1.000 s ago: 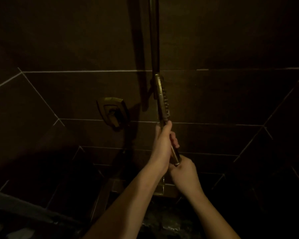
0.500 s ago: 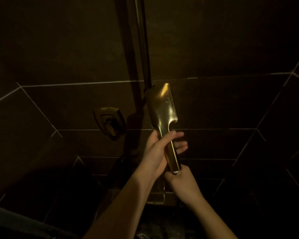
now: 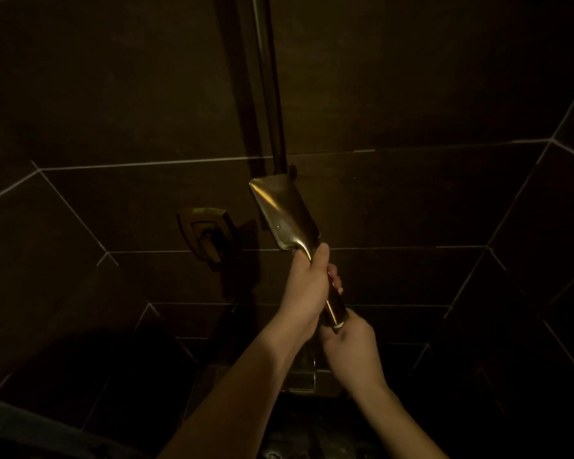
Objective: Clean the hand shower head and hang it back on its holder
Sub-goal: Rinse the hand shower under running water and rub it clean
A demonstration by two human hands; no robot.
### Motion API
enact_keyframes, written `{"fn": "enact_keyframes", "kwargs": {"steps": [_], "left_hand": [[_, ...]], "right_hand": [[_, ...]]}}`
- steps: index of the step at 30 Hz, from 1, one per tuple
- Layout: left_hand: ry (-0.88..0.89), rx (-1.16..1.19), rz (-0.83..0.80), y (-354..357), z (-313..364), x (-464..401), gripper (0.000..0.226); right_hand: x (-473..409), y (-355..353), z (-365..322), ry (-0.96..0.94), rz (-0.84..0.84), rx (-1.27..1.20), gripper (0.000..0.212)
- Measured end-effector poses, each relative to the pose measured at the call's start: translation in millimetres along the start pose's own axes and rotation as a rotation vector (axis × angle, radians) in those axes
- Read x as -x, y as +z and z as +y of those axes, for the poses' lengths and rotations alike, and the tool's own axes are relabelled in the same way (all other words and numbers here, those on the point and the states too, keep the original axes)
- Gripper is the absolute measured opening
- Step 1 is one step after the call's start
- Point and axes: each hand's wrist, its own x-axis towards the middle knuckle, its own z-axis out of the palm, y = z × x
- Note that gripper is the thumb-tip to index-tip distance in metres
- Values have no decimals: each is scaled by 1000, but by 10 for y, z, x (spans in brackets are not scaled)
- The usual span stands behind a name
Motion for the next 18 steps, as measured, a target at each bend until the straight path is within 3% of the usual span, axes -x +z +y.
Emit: {"fn": "enact_keyframes", "kwargs": {"steps": [3, 6, 14, 18], "left_hand": [[-80, 32, -6, -18, -8, 35, 32], [-131, 217, -57, -100, 29, 68, 37], [-105, 414, -107, -223, 88, 25, 36], [-43, 354, -70, -296, 109, 28, 46]], "right_hand": [[7, 19, 33, 22, 13, 28, 16], [-2, 8, 31, 2, -4, 1, 14], [-37, 67, -50, -125, 17, -26, 13], [-7, 122, -73, -118, 11, -30, 17]]}}
